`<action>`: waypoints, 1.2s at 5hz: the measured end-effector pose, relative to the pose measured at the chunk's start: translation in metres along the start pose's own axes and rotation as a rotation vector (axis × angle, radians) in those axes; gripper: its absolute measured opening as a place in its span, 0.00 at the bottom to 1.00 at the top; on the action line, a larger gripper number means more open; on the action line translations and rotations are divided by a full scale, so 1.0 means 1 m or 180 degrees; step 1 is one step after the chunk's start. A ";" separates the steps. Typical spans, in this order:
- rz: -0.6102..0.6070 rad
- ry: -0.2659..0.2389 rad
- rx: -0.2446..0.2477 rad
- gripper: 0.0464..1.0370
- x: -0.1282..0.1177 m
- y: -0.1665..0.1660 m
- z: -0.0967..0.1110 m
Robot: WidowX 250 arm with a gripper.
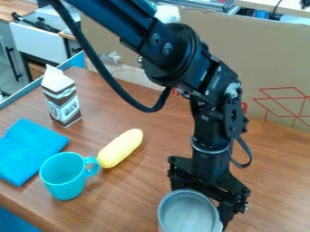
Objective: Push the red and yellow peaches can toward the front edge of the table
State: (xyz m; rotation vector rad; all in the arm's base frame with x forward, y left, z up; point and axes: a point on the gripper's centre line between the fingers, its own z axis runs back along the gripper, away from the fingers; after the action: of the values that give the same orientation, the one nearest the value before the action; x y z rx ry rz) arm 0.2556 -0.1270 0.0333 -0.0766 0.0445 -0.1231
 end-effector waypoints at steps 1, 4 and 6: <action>-0.0002 0.0062 -0.0011 0.96 -0.003 0.000 0.000; -0.0014 0.0239 -0.0020 0.96 0.000 -0.004 0.016; -0.0141 -0.0302 0.0214 0.96 0.030 0.023 0.072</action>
State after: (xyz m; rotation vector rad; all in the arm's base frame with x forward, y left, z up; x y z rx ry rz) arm 0.2912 -0.1029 0.1018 -0.0161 -0.0561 -0.1650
